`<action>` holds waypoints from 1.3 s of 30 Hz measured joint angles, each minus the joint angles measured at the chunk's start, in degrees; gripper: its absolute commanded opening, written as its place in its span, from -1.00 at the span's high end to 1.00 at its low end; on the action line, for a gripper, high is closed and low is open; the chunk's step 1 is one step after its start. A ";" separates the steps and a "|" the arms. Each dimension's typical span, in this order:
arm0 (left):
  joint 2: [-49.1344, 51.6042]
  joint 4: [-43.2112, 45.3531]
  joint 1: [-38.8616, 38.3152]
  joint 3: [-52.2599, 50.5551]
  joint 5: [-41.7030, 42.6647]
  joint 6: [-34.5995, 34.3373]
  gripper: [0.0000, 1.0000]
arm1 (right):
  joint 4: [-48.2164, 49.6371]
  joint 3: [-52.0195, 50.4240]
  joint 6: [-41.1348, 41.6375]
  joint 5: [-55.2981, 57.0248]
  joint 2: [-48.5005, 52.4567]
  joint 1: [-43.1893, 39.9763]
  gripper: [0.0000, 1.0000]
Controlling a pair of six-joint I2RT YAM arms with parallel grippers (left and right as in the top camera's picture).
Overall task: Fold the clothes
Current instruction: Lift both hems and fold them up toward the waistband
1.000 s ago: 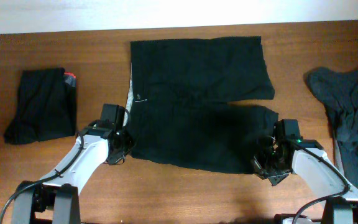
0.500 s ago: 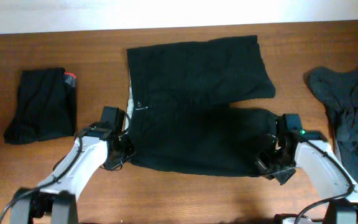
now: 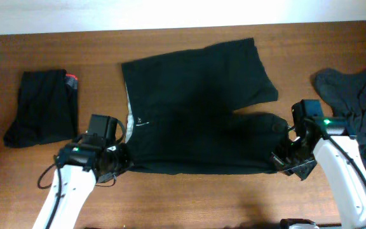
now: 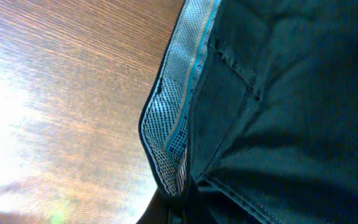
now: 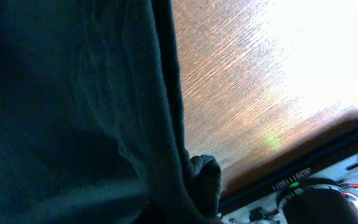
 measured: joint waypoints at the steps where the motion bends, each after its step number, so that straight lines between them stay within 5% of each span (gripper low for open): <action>1: -0.66 -1.81 0.00 1.16 0.02 0.22 0.99 | -0.96 1.03 -0.48 -0.02 -0.22 0.00 0.92; 8: -2.08 -14.62 -1.27 12.57 -0.57 1.49 0.99 | -8.63 12.46 -5.60 0.02 -0.33 0.02 0.92; 16: -2.10 -17.22 -2.29 23.32 -2.32 1.97 0.99 | -13.14 30.12 -10.16 0.02 1.97 0.11 0.92; 22: -1.79 -15.10 -2.47 26.84 -4.76 2.56 0.99 | -14.69 41.64 -15.28 -0.02 12.02 0.85 0.92; 31: 6.47 -7.61 -2.38 26.91 -7.54 2.78 0.99 | -10.91 46.34 -22.86 0.83 25.92 1.99 0.92; 39: 11.58 -1.16 1.79 26.91 -6.75 2.97 0.99 | -7.67 48.02 -25.83 -0.15 28.63 2.58 0.92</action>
